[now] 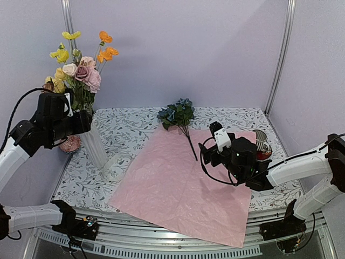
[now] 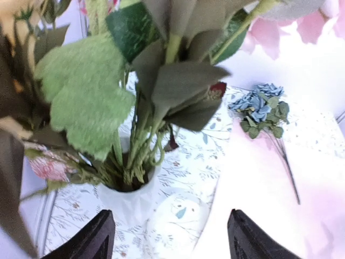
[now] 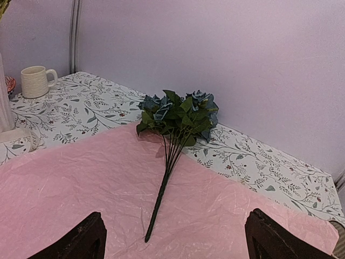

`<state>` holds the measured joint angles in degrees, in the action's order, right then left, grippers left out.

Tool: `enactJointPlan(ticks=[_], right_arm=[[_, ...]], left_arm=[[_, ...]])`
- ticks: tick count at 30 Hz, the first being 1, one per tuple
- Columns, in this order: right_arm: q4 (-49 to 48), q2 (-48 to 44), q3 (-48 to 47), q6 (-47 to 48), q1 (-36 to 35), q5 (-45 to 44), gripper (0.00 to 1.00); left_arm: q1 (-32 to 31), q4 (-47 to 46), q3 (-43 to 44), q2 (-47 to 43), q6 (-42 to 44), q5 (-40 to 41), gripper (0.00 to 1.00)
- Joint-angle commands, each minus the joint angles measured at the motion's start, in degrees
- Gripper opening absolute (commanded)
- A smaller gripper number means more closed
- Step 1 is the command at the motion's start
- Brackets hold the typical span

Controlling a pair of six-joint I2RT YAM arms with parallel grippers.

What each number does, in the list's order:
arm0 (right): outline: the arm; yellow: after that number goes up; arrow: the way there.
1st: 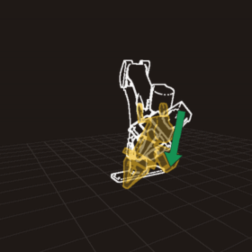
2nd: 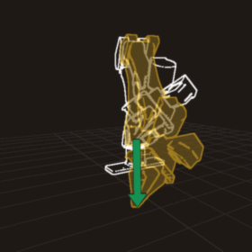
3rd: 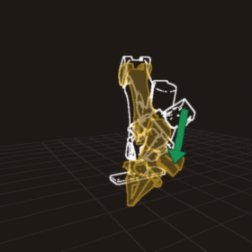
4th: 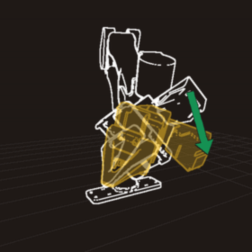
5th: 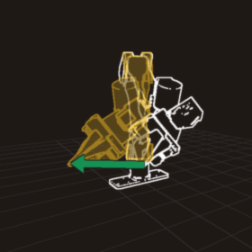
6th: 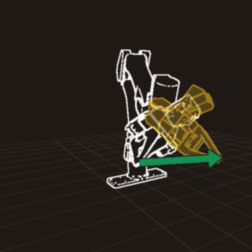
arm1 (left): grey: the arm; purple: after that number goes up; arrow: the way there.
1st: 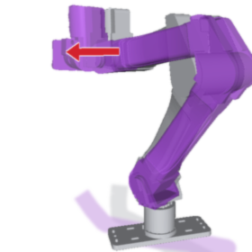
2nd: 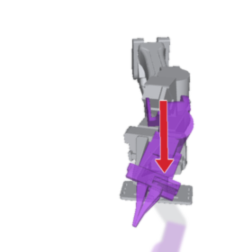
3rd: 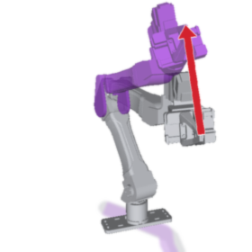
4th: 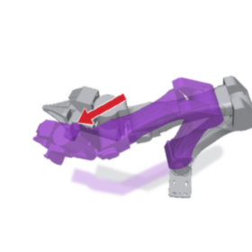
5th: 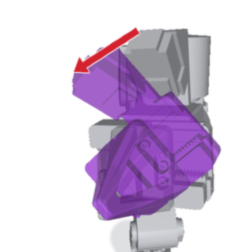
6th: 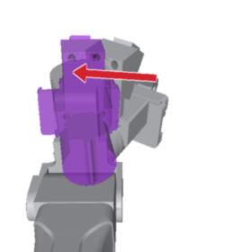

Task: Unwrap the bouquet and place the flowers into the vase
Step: Place the fake flower in the vase, then pick up the fake flower from the flattened wrapping paper.

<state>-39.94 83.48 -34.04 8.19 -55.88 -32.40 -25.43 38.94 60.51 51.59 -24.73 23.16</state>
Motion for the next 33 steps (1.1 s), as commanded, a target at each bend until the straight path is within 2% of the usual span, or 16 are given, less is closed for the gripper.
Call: enactJointPlan(ticks=[1, 3, 4, 10, 14, 20, 24, 33], right_arm=[[-0.64, 0.43, -0.38, -0.45, -0.12, 0.12, 0.91], [-0.66, 0.56, -0.49, -0.37, -0.15, 0.18, 0.91], [-0.66, 0.61, -0.56, -0.43, -0.18, 0.23, 0.91], [-0.66, 0.76, -0.57, -0.38, -0.15, 0.26, 0.91], [-0.67, 0.70, -0.58, -0.45, -0.15, 0.23, 0.91], [-0.57, 0.56, -0.58, -0.36, -0.12, 0.03, 0.91], [-0.09, 0.17, -0.61, -0.79, -0.17, 0.00, 0.91], [2.14, 0.55, -1.32, -3.15, 1.16, 2.55, 0.93]], left_arm=[[0.47, 4.68, 0.81, -4.25, -1.66, -9.61, 0.84], [0.47, 4.76, 0.35, -6.17, -2.12, -14.08, 0.96], [0.43, 4.58, 0.06, -7.25, -2.49, -16.08, 0.98], [0.47, 0.44, -3.01, -8.85, -4.33, -32.47, 0.98], [0.47, -10.11, -7.79, -10.03, -9.86, -46.25, 0.98], [0.47, -23.87, -14.34, -8.57, -20.76, -60.88, 0.94], [0.47, -27.03, -15.43, -6.02, -23.75, -66.06, 0.90], [0.46, -36.33, -20.82, -6.04, -29.04, -71.15, 0.78]])
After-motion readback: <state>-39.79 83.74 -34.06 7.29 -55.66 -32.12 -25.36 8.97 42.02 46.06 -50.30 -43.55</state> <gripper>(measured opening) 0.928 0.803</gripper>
